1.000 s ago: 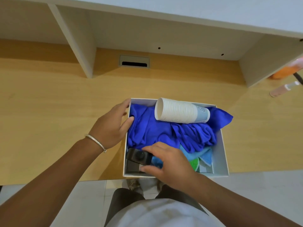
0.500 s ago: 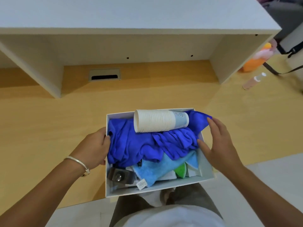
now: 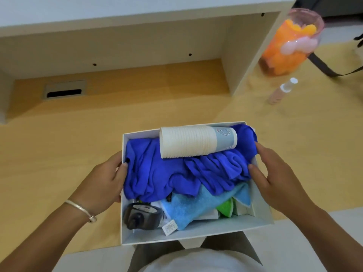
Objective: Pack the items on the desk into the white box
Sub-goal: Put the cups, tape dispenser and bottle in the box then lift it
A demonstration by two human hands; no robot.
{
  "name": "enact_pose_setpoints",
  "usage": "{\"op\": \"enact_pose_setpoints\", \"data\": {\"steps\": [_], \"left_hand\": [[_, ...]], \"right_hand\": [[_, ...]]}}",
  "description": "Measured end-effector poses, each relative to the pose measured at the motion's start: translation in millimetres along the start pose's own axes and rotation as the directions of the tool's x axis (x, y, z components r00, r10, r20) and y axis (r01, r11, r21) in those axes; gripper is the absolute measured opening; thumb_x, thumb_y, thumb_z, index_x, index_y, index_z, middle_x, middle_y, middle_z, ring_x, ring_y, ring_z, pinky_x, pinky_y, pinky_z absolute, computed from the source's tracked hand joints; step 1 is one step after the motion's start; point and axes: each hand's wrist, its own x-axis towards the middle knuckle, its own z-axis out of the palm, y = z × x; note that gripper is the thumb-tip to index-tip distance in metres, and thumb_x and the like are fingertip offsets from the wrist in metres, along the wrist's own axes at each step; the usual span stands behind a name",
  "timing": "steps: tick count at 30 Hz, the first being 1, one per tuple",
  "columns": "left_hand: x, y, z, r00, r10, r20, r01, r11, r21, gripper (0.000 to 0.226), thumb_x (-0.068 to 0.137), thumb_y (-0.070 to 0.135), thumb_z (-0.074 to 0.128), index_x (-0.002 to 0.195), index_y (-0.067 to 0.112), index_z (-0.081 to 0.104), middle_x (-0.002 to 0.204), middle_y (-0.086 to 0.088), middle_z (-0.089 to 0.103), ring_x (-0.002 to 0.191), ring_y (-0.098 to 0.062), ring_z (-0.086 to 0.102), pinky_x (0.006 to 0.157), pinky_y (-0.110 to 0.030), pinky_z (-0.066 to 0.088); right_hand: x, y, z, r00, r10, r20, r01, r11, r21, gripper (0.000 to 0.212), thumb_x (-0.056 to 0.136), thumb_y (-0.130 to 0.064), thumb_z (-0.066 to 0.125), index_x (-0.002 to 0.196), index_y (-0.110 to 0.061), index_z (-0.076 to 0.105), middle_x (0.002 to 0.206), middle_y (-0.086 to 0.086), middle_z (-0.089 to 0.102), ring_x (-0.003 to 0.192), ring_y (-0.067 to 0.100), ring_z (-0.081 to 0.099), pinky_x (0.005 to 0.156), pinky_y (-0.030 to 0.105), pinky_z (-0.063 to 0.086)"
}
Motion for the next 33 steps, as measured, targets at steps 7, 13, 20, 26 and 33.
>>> {"op": "enact_pose_setpoints", "data": {"steps": [7, 13, 20, 26, 33], "left_hand": [[14.2, 76.7, 70.1, 0.999, -0.031, 0.016, 0.032, 0.994, -0.102, 0.035, 0.098, 0.03, 0.037, 0.112, 0.057, 0.053, 0.089, 0.011, 0.07, 0.07, -0.019, 0.07, 0.049, -0.043, 0.058], [25.6, 110.7, 100.3, 0.998, -0.021, 0.064, 0.03, 0.992, -0.126, 0.04, 0.099, 0.026, 0.037, 0.114, 0.06, 0.051, 0.092, 0.018, 0.069, 0.076, -0.017, 0.069, 0.048, -0.037, 0.058], [27.6, 122.9, 109.4, 0.995, -0.076, 0.068, 0.086, 0.985, -0.148, 0.04, 0.1, 0.028, 0.035, 0.113, 0.063, 0.049, 0.093, 0.019, 0.07, 0.075, -0.011, 0.07, 0.048, -0.037, 0.058], [26.2, 126.9, 109.1, 0.993, -0.096, 0.071, 0.106, 0.98, -0.167, 0.043, 0.099, 0.029, 0.035, 0.116, 0.066, 0.046, 0.101, 0.031, 0.065, 0.084, -0.002, 0.068, 0.046, -0.031, 0.056], [26.2, 122.2, 108.7, 0.997, -0.068, 0.045, 0.073, 0.992, -0.107, 0.039, 0.1, 0.029, 0.036, 0.12, 0.061, 0.045, 0.095, 0.025, 0.067, 0.078, -0.006, 0.068, 0.043, -0.029, 0.054]], "right_hand": [[21.7, 78.3, -78.8, 0.998, -0.01, 0.068, 0.008, 1.0, 0.027, 0.046, 0.09, -0.03, 0.059, 0.135, -0.026, 0.048, 0.121, -0.012, 0.058, 0.108, 0.005, 0.054, 0.088, 0.026, 0.041], [82.2, 136.0, -132.4, 0.933, 0.268, -0.241, -0.211, 0.948, 0.237, 0.021, 0.084, -0.037, 0.063, 0.103, -0.029, 0.066, 0.096, -0.009, 0.071, 0.082, -0.008, 0.06, 0.072, 0.005, 0.039], [194.8, 170.1, -122.8, 0.961, 0.274, -0.033, -0.256, 0.928, 0.27, 0.071, 0.074, -0.039, 0.079, 0.136, -0.023, 0.046, 0.12, -0.006, 0.055, 0.099, 0.01, 0.059, 0.078, 0.025, 0.045], [236.1, 171.9, -98.9, 0.985, 0.173, 0.021, -0.17, 0.93, 0.325, 0.06, 0.072, -0.032, 0.082, 0.126, -0.027, 0.054, 0.113, -0.012, 0.06, 0.096, 0.0, 0.059, 0.067, 0.01, 0.041], [232.0, 169.9, -97.7, 0.983, 0.172, -0.063, -0.154, 0.963, 0.222, 0.036, 0.072, -0.032, 0.079, 0.105, -0.025, 0.066, 0.099, -0.005, 0.067, 0.082, 0.007, 0.059, 0.068, 0.018, 0.041]]}}
